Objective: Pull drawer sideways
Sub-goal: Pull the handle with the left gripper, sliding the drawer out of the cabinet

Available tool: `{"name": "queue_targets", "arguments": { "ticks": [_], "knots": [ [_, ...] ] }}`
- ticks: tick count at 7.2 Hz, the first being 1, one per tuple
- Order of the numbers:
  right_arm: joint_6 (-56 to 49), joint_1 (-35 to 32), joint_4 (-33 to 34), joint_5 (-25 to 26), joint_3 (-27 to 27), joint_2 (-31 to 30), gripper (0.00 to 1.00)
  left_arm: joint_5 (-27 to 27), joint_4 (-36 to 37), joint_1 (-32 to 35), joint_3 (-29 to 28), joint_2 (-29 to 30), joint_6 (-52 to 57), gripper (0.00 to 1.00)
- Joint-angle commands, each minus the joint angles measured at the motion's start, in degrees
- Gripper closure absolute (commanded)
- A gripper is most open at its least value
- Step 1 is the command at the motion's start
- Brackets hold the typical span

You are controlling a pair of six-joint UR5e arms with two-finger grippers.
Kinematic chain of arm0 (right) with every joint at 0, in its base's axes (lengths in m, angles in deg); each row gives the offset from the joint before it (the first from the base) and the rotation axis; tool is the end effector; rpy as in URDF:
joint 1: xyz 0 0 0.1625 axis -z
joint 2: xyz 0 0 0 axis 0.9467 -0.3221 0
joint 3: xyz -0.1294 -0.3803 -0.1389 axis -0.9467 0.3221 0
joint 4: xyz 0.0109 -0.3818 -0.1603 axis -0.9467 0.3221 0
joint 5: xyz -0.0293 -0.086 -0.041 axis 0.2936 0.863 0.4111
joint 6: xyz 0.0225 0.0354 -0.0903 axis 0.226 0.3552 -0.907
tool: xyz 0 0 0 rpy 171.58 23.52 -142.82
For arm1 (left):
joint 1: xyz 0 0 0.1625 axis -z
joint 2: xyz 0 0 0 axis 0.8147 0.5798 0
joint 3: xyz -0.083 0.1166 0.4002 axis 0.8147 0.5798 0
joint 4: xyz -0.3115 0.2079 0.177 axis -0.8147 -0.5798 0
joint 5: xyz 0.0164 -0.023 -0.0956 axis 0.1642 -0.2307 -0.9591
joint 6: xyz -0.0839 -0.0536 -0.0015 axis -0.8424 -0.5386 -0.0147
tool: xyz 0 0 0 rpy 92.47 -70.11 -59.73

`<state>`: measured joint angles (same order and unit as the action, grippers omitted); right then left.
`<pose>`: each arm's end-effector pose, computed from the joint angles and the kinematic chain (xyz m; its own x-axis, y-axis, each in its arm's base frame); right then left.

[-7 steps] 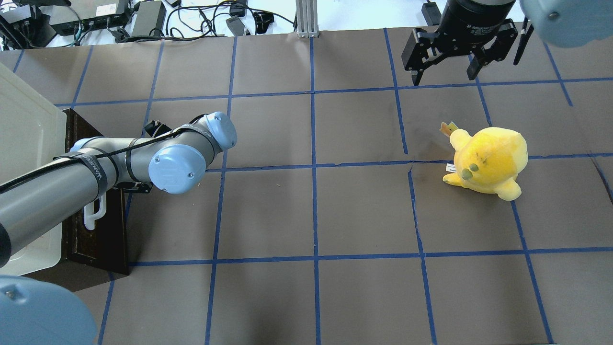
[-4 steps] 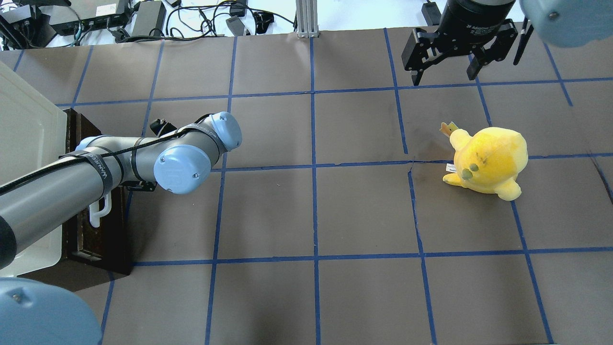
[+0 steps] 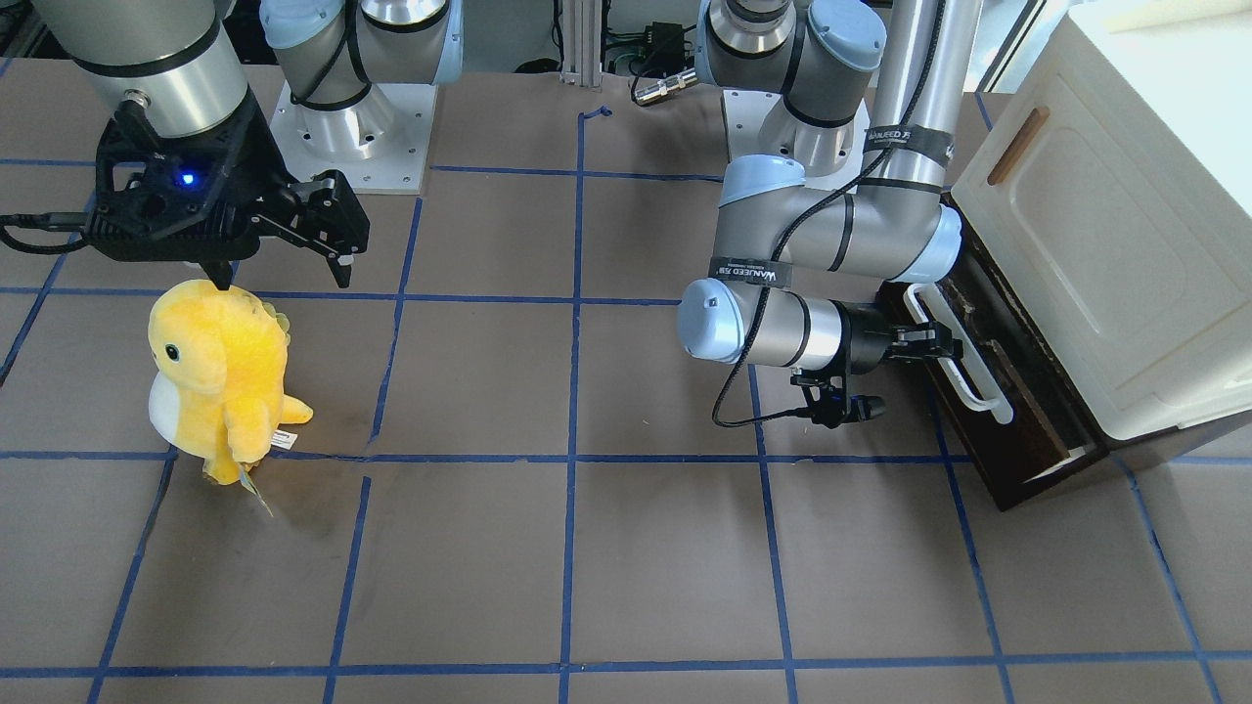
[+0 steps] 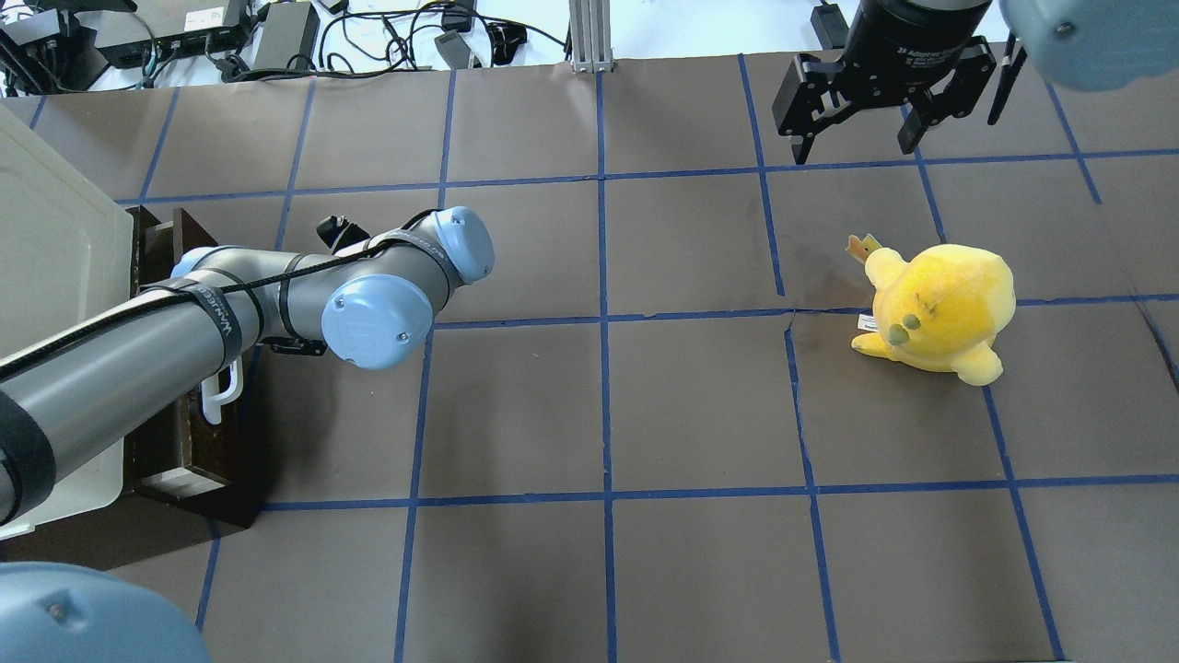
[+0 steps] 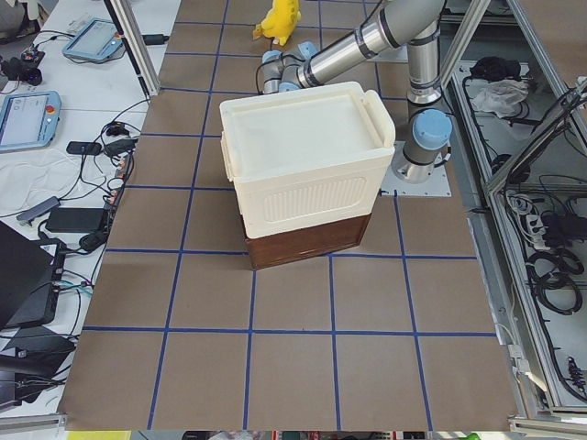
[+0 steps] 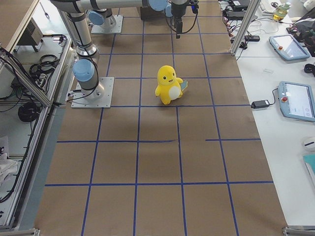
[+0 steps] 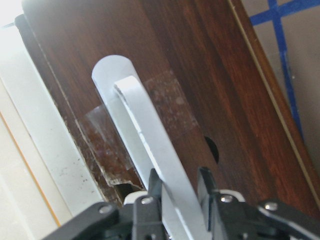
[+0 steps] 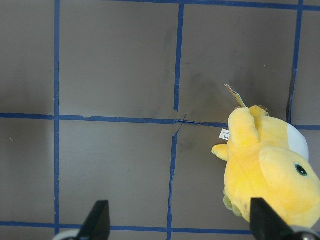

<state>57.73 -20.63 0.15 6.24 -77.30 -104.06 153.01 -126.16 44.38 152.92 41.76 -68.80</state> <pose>0.1494 -0.5285 0.5091 -0.9985 -0.0530 0.0101 -0.0534 0.9975 -0.0458 -0.1215 -0.5001 0.2067 -0.3443 0.3408 -0.8748 0.0399 0.9363 0.3490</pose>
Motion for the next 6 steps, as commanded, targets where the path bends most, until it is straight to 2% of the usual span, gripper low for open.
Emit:
{"name": "queue_targets", "arguments": {
  "ticks": [1, 6],
  "knots": [
    [0.0, 0.0, 0.0, 0.0, 0.0, 0.0, 0.0, -1.5, -0.1, 2.2, -0.4, 0.0, -0.2, 0.77],
    [-0.1, 0.0, 0.0, 0.0, 0.0, 0.0, 0.0, -3.1, -0.2, 4.9, -1.5, 0.0, -0.1, 0.77]
  ]
}}
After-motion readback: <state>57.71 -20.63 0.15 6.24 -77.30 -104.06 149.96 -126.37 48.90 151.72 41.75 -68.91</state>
